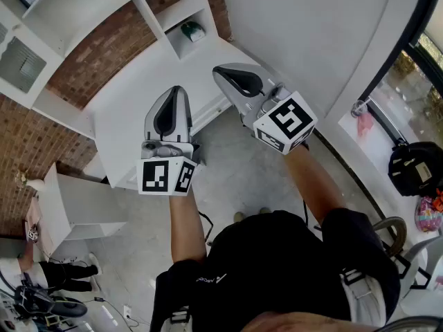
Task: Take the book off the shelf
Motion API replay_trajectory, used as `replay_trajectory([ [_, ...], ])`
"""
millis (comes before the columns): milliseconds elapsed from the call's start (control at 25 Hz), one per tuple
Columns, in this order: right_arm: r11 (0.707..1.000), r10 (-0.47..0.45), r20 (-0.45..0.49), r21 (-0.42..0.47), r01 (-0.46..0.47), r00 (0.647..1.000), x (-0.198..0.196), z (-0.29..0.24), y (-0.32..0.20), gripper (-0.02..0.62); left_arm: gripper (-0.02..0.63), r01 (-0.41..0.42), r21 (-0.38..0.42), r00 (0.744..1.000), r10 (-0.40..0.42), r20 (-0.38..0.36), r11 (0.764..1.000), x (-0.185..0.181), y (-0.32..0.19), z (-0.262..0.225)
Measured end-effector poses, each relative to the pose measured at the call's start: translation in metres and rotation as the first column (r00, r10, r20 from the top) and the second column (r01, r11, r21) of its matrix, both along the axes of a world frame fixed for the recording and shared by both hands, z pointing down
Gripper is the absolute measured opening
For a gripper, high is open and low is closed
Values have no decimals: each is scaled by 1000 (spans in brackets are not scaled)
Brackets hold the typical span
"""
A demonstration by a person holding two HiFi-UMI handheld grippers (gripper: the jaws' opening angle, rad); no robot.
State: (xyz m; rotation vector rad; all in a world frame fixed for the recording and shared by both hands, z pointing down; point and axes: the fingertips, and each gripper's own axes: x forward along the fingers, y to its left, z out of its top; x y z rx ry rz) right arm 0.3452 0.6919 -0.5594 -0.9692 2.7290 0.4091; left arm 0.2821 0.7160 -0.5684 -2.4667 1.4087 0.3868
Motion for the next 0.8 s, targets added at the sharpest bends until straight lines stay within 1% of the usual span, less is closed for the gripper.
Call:
replay_trajectory([
  [200, 1000, -24, 5, 14, 24, 1000, 20, -1, 1, 0, -3, 26, 10, 1000, -26, 0, 1000, 16, 0, 1],
  [280, 999, -45, 21, 7, 45, 999, 28, -3, 1, 0, -3, 34, 6, 999, -34, 5, 999, 23, -2, 1],
  [400, 999, -53, 46, 2, 53, 998, 40, -11, -6, 2, -3, 45, -2, 999, -45, 12, 999, 29, -9, -4],
  [560, 998, -65, 63, -7, 65, 996, 40, -21, -23, 2, -3, 64, 5, 998, -64, 7, 998, 22, -21, -11],
  [800, 997, -77, 87, -8, 78, 993, 33, -18, -50, 2, -3, 73, 22, 997, -73, 10, 997, 10, -44, -6],
])
